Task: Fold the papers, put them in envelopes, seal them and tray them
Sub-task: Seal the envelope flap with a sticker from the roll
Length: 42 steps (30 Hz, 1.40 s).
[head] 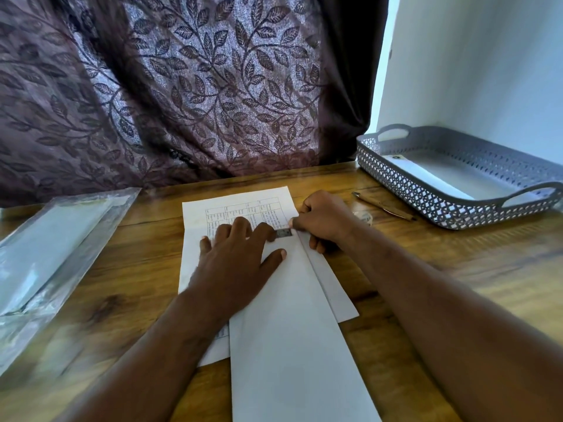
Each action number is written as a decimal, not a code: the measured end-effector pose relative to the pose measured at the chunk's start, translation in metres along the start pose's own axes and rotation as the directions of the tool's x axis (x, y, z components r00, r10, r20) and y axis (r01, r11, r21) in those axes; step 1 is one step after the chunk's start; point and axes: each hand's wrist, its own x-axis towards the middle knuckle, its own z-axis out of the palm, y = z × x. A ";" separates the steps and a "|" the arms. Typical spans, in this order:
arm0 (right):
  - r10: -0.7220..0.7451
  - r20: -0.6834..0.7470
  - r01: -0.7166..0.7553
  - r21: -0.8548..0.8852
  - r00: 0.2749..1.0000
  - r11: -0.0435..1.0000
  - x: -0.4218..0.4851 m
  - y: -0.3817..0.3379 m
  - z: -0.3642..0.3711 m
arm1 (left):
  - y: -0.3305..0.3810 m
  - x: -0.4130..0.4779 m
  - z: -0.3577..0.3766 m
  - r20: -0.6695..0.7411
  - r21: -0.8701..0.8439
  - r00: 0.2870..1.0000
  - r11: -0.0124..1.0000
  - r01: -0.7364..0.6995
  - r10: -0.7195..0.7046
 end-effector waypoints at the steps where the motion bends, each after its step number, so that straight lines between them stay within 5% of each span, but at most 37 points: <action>1: -0.011 0.002 0.011 0.001 1.000 1.000 0.000 0.001 0.000 | 0.000 0.000 0.000 0.002 0.000 1.000 1.000 -0.001 0.001; 18: -0.030 0.024 0.026 0.130 0.999 0.991 -0.020 0.007 -0.005 | 0.003 0.000 0.000 0.051 0.109 0.999 0.994 -0.001 -0.004; 24: -0.220 0.075 0.231 -0.197 0.973 0.953 -0.045 0.011 -0.003 | 0.001 -0.003 -0.003 -0.016 0.053 0.997 0.996 0.075 -0.074; 30: -0.202 0.041 0.206 -0.173 0.979 0.963 -0.046 0.012 0.000 | -0.006 0.005 -0.010 -0.101 -0.107 0.990 0.991 0.082 -0.093; 33: -0.185 0.040 0.190 -0.158 0.982 0.969 -0.048 0.011 0.000 | -0.013 0.006 -0.018 -0.170 -0.455 0.970 0.887 0.080 -0.175; 38: -0.199 0.011 0.199 -0.032 0.980 0.980 -0.049 0.009 0.000 | -0.022 0.003 -0.032 -0.095 -0.889 0.935 0.452 0.074 -0.342; 42: -0.200 0.004 0.197 0.175 0.980 0.965 -0.049 0.007 0.002 | -0.026 0.005 -0.031 -0.121 -0.867 0.939 0.494 0.058 -0.322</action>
